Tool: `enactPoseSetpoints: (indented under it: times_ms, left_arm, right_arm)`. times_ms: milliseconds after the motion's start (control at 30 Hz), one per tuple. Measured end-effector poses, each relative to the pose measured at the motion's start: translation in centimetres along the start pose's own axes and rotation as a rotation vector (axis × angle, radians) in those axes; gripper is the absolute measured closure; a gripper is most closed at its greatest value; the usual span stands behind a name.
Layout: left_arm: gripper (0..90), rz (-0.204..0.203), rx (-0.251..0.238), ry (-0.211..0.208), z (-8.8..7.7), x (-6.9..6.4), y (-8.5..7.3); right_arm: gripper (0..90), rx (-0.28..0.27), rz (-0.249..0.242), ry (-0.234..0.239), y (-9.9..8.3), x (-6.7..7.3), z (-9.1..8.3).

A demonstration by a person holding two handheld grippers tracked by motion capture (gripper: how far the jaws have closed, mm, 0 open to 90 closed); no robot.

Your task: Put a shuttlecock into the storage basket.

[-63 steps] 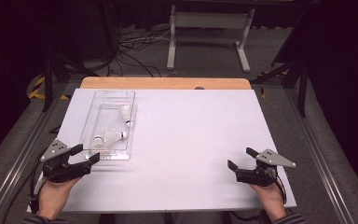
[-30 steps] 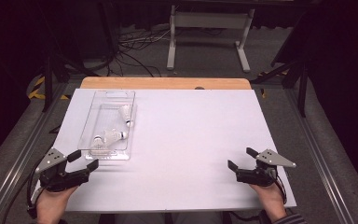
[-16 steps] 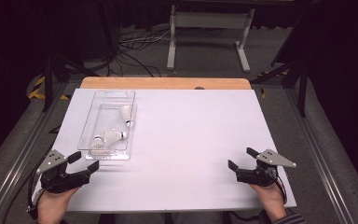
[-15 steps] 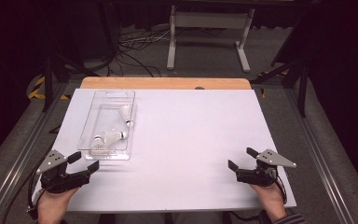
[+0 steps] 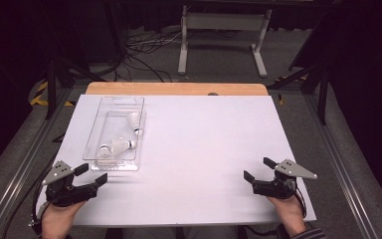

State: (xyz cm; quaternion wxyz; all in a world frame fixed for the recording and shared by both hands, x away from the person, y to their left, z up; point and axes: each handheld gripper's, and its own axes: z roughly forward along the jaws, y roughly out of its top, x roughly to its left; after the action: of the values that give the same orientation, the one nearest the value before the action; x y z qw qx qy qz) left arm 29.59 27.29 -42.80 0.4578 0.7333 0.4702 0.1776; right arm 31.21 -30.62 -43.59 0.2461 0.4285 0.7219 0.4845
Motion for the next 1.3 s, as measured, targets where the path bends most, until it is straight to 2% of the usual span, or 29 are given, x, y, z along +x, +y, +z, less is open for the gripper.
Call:
enactPoseSetpoints:
  times_ms: [433, 700, 1033, 1300]
  left_arm:
    - [20.4, -0.016, 0.007, -0.012, 0.16, 0.27, -0.16]
    - [20.4, -0.005, 0.018, -0.006, 0.39, 0.16, -0.21]
    - [20.5, 0.006, 0.057, -0.011, 0.80, 0.00, -0.27]
    - [20.5, -0.002, 0.043, -0.018, 0.65, 0.11, -0.28]
  right_arm:
    - [8.9, 0.001, 0.000, 0.005, 0.00, 0.06, -0.08]
    - [8.8, -0.001, 0.003, 0.013, 0.00, 0.12, -0.13]
    - [8.8, 0.003, 0.008, 0.024, 0.00, 0.20, -0.09]
    - [8.8, 0.006, 0.005, 0.030, -0.01, 0.25, 0.00]
